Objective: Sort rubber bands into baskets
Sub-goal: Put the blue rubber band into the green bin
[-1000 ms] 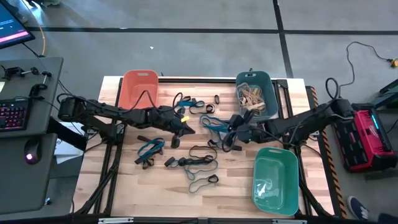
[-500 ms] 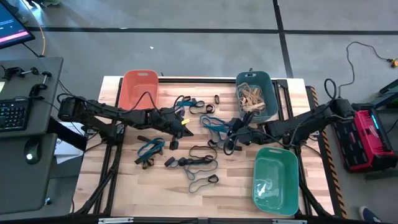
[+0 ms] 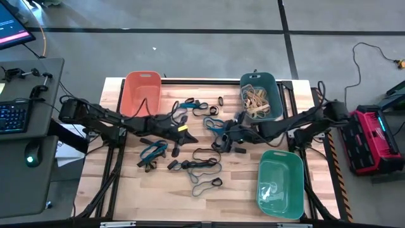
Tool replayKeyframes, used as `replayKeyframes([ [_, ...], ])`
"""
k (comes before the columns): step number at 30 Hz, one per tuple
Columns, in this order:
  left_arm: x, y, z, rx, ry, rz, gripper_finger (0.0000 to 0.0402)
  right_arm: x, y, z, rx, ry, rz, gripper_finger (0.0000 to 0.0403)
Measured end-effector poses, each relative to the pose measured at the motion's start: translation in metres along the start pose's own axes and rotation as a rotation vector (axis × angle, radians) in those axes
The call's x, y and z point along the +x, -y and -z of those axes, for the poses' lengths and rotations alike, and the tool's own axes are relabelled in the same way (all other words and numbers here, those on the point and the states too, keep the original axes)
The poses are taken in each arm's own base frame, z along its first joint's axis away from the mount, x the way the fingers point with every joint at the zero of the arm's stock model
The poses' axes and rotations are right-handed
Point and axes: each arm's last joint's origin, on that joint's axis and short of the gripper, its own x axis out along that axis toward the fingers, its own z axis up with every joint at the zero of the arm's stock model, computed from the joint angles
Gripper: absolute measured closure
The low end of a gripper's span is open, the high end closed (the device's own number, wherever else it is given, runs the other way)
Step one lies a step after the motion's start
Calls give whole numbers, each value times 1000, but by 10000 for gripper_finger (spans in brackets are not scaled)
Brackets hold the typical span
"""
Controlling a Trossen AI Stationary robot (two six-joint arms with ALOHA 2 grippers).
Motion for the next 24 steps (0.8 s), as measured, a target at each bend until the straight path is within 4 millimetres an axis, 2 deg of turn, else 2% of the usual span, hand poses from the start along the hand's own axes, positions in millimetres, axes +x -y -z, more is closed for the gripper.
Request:
replayKeyframes([
  [9, -2, 10, 9, -7, 2, 25, 401, 27, 0, -8, -104, -128, 12, 233],
  [15, -1, 18, 8, -19, 2, 52, 401, 48, 6, -17, -206, -310, 45, 233],
  [24, 0, 29, 7, 6, 2, 70, 401, 78, 22, -7, -251, -468, 33, 233],
])
